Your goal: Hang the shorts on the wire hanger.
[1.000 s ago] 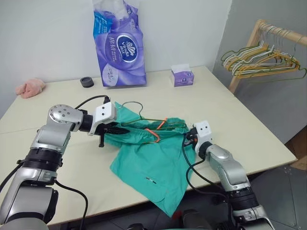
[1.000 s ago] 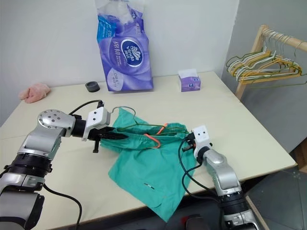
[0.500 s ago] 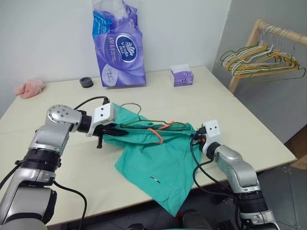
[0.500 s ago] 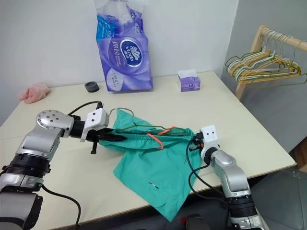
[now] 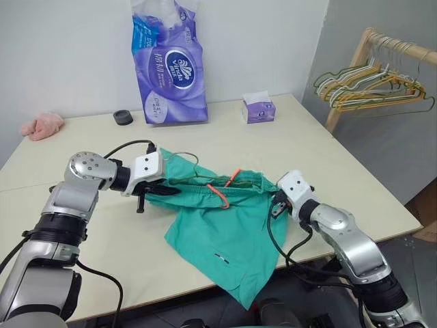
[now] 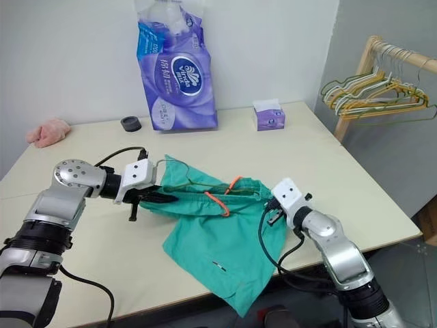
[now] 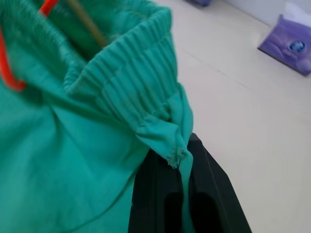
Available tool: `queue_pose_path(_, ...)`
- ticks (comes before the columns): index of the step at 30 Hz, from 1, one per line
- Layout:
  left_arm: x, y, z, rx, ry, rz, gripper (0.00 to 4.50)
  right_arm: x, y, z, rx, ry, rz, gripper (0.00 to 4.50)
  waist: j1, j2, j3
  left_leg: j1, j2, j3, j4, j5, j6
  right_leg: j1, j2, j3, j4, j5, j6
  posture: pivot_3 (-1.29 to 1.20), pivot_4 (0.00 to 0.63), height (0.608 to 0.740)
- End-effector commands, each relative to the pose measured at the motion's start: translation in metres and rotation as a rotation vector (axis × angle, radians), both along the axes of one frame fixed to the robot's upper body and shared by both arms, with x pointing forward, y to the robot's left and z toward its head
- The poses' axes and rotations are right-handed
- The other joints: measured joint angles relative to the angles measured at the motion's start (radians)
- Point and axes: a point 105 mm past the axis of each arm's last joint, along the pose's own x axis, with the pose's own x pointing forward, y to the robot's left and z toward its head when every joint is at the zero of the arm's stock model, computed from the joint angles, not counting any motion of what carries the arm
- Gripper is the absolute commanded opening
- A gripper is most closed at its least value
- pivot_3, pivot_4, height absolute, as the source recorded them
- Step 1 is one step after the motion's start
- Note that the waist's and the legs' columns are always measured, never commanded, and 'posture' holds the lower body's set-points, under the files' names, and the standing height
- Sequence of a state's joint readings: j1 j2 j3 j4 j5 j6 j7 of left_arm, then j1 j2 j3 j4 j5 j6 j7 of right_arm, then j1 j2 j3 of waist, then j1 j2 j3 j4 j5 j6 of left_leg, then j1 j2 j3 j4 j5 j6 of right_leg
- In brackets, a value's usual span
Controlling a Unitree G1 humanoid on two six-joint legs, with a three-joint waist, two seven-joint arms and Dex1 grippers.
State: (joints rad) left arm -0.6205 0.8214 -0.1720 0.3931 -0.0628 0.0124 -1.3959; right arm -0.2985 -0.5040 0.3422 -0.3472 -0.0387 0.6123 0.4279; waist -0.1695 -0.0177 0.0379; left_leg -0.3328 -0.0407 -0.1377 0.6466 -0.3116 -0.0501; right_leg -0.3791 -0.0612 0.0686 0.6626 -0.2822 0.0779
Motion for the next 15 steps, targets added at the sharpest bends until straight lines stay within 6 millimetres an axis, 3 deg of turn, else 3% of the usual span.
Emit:
queue_pose_path(1, 0.005, -0.005, 0.001, 0.044, -0.051, -0.022, 0.00, 0.002, 0.014, 0.031, -0.060, -0.124, 0.068, 0.04, 0.001, 0.000, 0.000, 0.000, 0.000, 0.000, 0.000, 0.000, 0.000, 0.000, 0.000, 0.000, 0.000, 0.000, 0.000, -0.19, 0.000, 0.740)
queue_pose_path(7, 0.013, -0.003, -0.001, 0.079, -0.116, 0.001, 0.00, -0.009, 0.012, 0.033, -0.111, -0.097, 0.150, 0.04, 0.002, 0.000, 0.000, -0.001, 0.000, -0.001, 0.000, 0.000, 0.000, 0.000, -0.001, -0.001, -0.001, 0.000, 0.000, -0.19, 0.000, 0.740)
queue_pose_path(15, 0.031, 0.002, 0.003, 0.123, -0.233, 0.067, 0.00, -0.024, -0.014, 0.035, -0.165, -0.019, 0.202, 0.04, 0.004, -0.001, 0.000, -0.002, 0.000, -0.001, 0.001, 0.000, 0.000, 0.000, -0.002, -0.002, -0.001, 0.000, 0.000, -0.20, 0.000, 0.740)
